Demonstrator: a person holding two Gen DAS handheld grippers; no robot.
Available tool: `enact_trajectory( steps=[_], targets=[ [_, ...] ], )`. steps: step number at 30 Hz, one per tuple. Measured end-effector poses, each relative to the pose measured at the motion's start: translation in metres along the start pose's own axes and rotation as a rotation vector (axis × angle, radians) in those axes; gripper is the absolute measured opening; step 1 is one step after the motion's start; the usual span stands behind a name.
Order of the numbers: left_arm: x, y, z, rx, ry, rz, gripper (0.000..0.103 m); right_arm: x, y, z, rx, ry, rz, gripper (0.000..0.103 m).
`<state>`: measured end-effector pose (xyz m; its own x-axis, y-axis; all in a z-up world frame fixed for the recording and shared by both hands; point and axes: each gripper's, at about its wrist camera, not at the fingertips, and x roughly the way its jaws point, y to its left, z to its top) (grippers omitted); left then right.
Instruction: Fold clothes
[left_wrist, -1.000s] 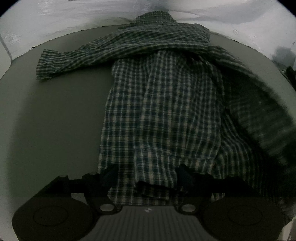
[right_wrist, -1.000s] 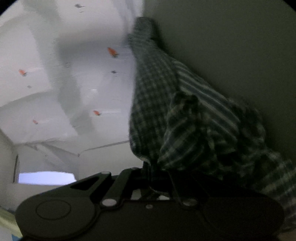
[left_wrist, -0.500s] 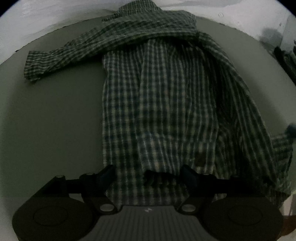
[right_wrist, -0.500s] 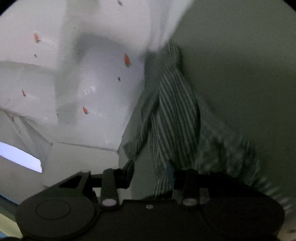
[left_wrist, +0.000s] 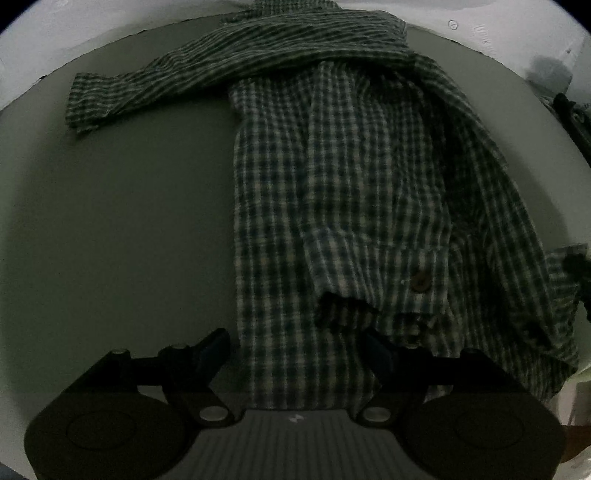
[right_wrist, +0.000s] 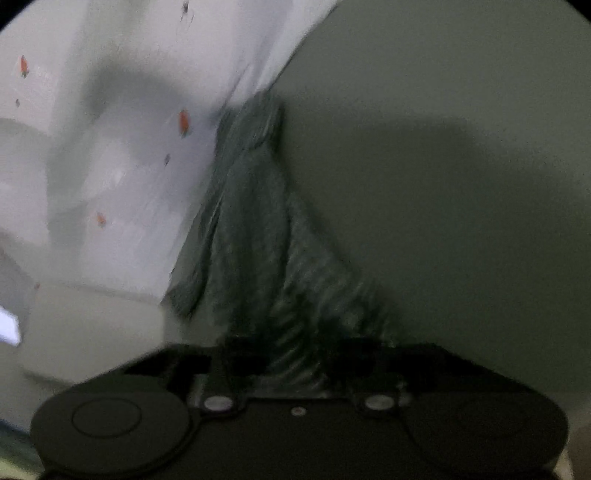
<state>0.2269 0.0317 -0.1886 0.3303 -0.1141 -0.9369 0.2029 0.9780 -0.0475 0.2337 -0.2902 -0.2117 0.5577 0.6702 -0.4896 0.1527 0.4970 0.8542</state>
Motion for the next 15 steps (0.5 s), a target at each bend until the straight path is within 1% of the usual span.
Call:
enact_trajectory(
  steps=[3,7,8,10,13,15],
  targets=[
    [-0.001,0.004,-0.002,-0.030,0.007,-0.013,0.079,0.017,-0.003,-0.010,0.026,0.073,0.037,0.006],
    [-0.003,0.012,-0.007,-0.069,0.019,-0.025,0.079,0.036,0.008,-0.032,0.032,0.183,0.093,0.006],
    [-0.003,0.014,-0.008,-0.078,0.021,-0.029,0.079,0.040,0.009,-0.036,0.032,0.202,0.092,0.006],
    [-0.004,0.016,-0.010,-0.090,0.025,-0.036,0.079,0.047,0.010,-0.042,0.028,0.228,0.064,0.006],
    [-0.005,0.019,-0.012,-0.102,0.030,-0.048,0.079,0.048,0.008,-0.043,0.036,0.230,0.019,0.006],
    [-0.006,0.020,-0.012,-0.105,0.032,-0.055,0.079,0.042,0.011,-0.040,0.018,0.220,-0.026,0.012]
  ],
)
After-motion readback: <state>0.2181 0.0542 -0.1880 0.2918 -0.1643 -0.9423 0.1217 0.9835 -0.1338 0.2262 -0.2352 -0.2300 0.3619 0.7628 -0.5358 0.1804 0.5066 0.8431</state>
